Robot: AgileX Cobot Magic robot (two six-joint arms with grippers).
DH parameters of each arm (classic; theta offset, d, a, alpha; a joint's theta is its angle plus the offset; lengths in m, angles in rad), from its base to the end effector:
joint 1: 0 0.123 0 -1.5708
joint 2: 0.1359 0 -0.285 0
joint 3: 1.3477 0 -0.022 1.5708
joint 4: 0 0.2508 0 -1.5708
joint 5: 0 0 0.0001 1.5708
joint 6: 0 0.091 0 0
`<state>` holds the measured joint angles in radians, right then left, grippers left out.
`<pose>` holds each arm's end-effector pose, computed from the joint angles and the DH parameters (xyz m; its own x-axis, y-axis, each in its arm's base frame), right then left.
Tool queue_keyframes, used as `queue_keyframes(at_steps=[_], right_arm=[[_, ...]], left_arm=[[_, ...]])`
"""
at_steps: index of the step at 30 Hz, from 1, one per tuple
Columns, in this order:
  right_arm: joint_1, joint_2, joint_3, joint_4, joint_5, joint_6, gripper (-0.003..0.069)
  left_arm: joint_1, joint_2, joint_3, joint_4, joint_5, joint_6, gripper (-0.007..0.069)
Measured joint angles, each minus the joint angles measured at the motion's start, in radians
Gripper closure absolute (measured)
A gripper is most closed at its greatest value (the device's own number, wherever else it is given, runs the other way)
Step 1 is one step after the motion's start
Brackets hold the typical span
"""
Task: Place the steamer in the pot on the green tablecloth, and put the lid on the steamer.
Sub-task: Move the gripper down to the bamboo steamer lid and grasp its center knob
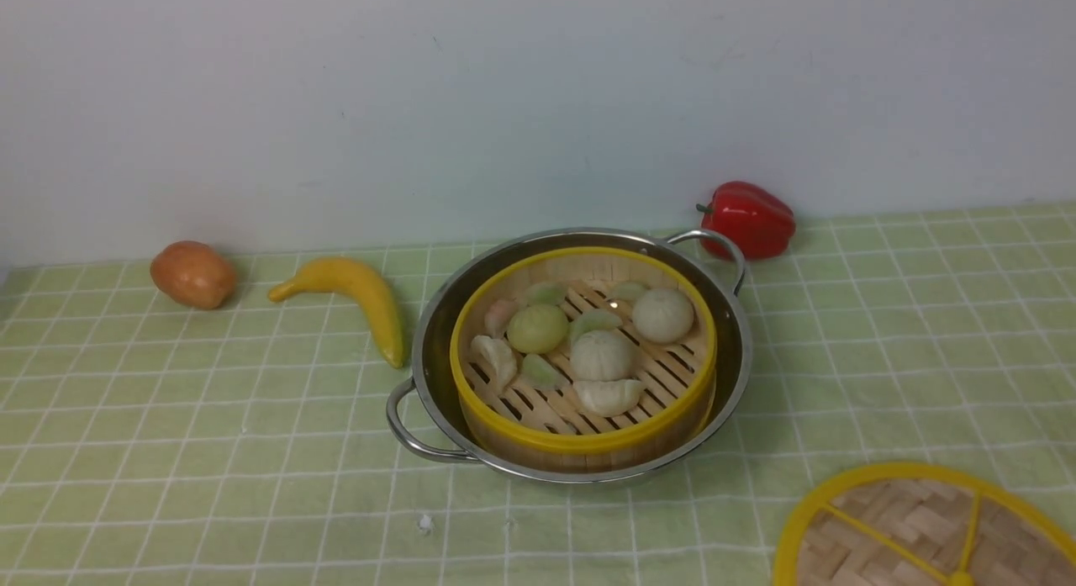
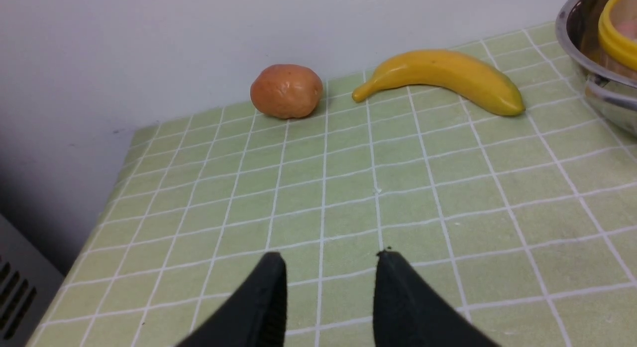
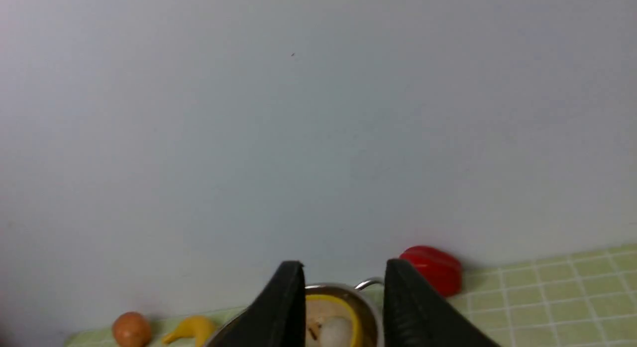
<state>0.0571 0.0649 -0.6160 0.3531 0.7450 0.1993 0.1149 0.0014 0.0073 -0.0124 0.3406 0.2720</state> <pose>-0.0040 0.0212 0.3402 -0.1962 0.4244 -0.8839 -0.2249 0.8580 0.4619 0.0535 0.0058 0.1799 -0.2772 0.2271 -0.9336 -0.0407 0.9680 0.2476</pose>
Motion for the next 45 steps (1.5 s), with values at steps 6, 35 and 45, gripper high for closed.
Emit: queue_keyframes(at_steps=[6,35,45], right_arm=[[0.000,0.180,-0.090,0.003,0.394,-0.127,0.0416],[0.211,1.473,-0.241,-0.234,0.291,-0.364,0.0416],[0.214,1.553,-0.241,-0.262,0.250,-0.341,0.0416]], left_arm=[[0.000,0.000,0.000,0.000,-0.001,0.000,0.0382],[0.000,0.000,0.000,0.000,-0.001,0.000,0.0382],[0.000,0.000,0.000,0.000,-0.001,0.000,0.0382]])
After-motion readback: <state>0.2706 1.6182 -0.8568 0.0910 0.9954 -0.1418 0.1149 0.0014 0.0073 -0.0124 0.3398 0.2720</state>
